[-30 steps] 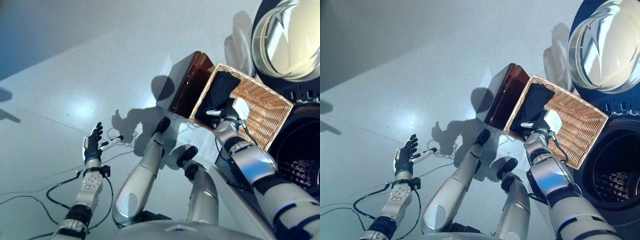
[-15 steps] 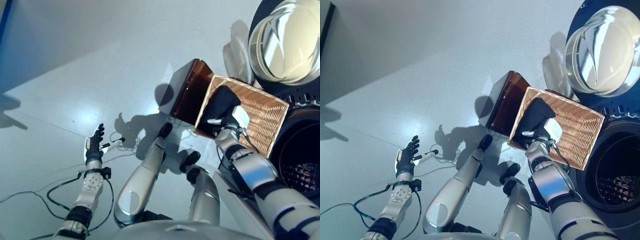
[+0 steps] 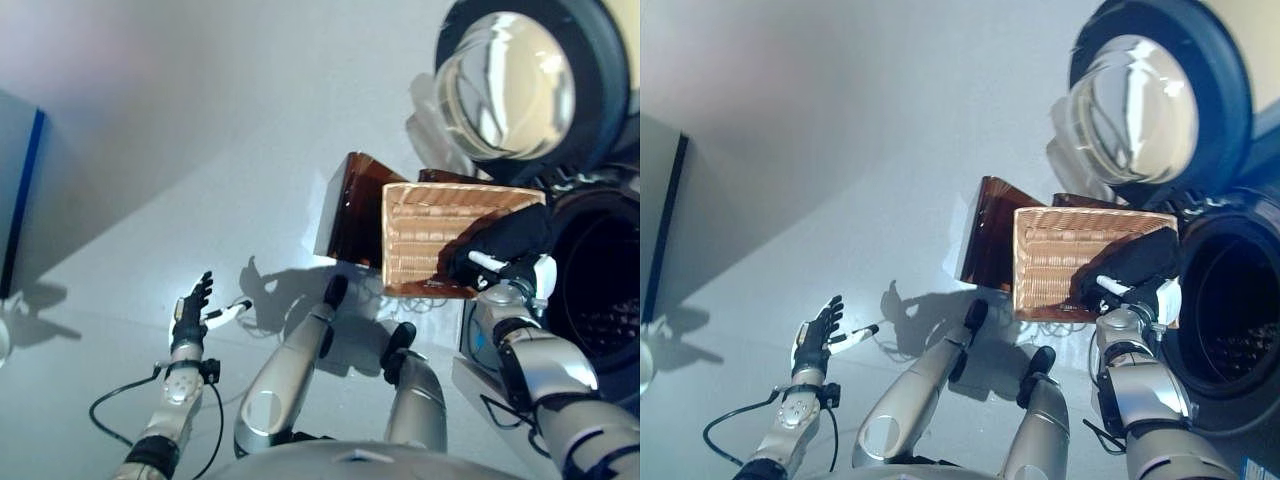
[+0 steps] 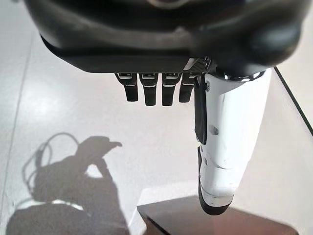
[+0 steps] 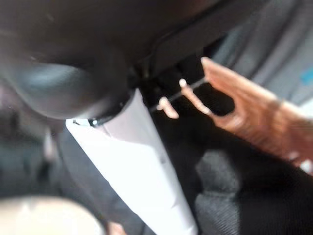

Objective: Pick up the clothes and place them into the washing machine

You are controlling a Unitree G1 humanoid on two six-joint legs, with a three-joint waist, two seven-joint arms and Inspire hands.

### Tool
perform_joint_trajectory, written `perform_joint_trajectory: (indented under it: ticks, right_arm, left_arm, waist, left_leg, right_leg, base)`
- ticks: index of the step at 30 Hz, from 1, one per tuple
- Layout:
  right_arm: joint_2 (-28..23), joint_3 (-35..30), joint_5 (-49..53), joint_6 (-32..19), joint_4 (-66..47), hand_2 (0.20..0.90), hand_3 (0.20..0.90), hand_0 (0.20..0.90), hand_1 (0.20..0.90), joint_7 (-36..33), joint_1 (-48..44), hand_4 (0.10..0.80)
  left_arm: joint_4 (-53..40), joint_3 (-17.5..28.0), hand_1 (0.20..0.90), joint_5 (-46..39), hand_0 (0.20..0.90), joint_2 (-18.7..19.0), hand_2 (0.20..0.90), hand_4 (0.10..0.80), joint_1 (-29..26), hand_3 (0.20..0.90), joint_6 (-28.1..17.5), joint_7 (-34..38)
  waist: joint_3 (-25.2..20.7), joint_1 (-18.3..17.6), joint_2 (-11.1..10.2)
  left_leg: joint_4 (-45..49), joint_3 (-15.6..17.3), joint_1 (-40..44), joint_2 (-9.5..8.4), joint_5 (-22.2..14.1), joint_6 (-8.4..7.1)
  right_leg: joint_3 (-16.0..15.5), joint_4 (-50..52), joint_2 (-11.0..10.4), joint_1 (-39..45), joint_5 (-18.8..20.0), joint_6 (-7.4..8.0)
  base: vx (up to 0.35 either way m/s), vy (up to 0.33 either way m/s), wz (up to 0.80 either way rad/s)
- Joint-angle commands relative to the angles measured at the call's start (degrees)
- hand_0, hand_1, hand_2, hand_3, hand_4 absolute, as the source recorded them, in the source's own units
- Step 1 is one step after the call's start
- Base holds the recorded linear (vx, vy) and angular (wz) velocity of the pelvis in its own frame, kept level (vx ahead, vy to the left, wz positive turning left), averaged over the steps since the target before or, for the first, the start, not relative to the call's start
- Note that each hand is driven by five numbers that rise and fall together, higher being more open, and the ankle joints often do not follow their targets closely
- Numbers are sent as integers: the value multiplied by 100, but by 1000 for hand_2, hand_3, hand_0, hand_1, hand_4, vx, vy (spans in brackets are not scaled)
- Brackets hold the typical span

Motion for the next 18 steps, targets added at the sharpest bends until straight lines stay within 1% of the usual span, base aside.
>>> perform_joint_trajectory:
  ticks: [1,3,5,9,12,15,16,18]
  right_arm:
    - [-111,-304,1318,-1078,-666,200,200,200,200,213,409,300]
    - [230,-421,1700,-1359,-1090,200,200,200,200,323,618,300]
    - [460,-614,1999,-1604,-1300,200,200,200,200,286,740,300]
    - [624,-982,2508,-1953,-1475,200,200,200,200,255,623,300]
    - [608,-1227,2675,-2171,-1575,200,200,200,200,56,428,300]
    - [391,-1422,2595,-2229,-1547,200,200,200,200,-215,216,300]
    - [383,-1425,2579,-2224,-1552,200,200,200,200,-233,207,300]
    - [-16,-1508,2253,-2175,-1693,200,200,200,200,-561,-71,300]
  left_arm:
    - [322,219,900,-195,900,83,900,800,332,900,-377,21]
    - [468,169,900,-293,900,14,900,800,367,900,-437,-32]
    - [687,94,900,-336,900,-43,900,800,333,900,-477,-41]
    - [681,-37,900,-487,900,-165,900,800,372,900,-552,-105]
    - [688,-167,900,-568,900,-210,900,800,374,900,-592,-102]
    - [745,-289,900,-597,900,-247,900,800,358,900,-599,-101]
    - [749,-294,900,-599,900,-254,900,800,347,900,-601,-102]
    - [751,-381,900,-628,900,-250,900,800,334,900,-637,-82]
  waist:
    - [-202,-161,252]
    - [-217,-249,280]
    - [-241,-316,330]
    - [-280,-354,507]
    - [-278,-366,660]
    - [-262,-358,825]
    - [-258,-355,832]
    - [-252,-362,990]
  left_leg:
    - [336,202,-373,-33,-339,-287]
    - [282,234,-354,-24,-328,-295]
    - [262,247,-339,-36,-326,-295]
    - [240,266,-374,-69,-332,-291]
    - [228,281,-408,-108,-328,-294]
    - [222,306,-453,-142,-314,-295]
    - [222,306,-457,-142,-314,-295]
    - [195,331,-485,-171,-296,-313]
  right_leg:
    - [20,-641,105,35,657,-413]
    - [62,-686,119,21,665,-412]
    - [98,-687,130,2,658,-415]
    - [144,-651,115,-68,632,-417]
    - [195,-637,105,-124,617,-418]
    - [238,-602,71,-192,597,-421]
    - [239,-598,70,-197,596,-421]
    - [289,-564,52,-256,579,-420]
  base:
    - [0,40,-34]
    - [8,27,-22]
    - [12,14,-13]
    - [5,25,-5]
    - [-11,35,-8]
    - [-14,29,-5]
    - [0,0,0]
    - [-2,36,2]
